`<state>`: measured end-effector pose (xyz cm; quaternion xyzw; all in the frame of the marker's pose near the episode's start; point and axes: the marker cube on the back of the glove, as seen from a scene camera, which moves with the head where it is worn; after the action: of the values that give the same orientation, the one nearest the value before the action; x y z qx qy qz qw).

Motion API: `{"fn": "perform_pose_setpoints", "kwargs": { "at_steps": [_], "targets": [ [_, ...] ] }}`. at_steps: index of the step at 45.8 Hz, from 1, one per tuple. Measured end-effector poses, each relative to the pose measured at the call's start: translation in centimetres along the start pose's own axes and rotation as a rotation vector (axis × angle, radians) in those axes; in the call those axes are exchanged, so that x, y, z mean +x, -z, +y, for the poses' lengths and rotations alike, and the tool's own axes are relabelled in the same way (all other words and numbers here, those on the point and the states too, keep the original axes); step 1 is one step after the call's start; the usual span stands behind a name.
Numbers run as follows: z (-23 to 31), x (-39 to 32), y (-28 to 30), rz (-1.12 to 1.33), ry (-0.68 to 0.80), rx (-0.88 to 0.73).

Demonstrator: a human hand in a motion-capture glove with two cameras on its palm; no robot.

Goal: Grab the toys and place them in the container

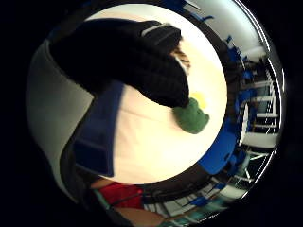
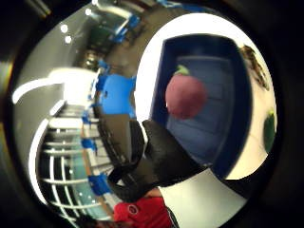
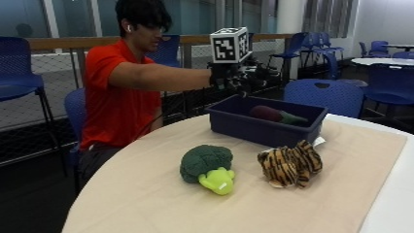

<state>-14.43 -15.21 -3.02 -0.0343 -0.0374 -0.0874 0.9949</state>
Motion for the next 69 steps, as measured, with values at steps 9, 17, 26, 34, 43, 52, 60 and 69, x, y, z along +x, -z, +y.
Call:
{"fn": "perform_pose_setpoints", "kwargs": {
  "at_steps": [9, 17, 26, 34, 43, 52, 60, 69],
  "targets": [
    [1.9, 13.3, 0.3, 0.146, -0.238, -0.017],
    [4.0, 21.5, -4.1, 0.200, -0.371, -0.115],
    [4.4, 24.9, -9.4, 0.205, -0.408, -0.230],
    [3.5, 25.4, -10.9, 0.211, -0.376, -0.248],
    [3.0, 23.8, -10.8, 0.357, -0.357, -0.183],
    [3.0, 20.7, -8.9, 0.383, -0.316, -0.131],
    [3.7, 16.3, -4.1, 0.313, -0.272, -0.064],
    [3.3, 7.8, 2.1, 0.236, -0.124, 0.032]
  ]
}}
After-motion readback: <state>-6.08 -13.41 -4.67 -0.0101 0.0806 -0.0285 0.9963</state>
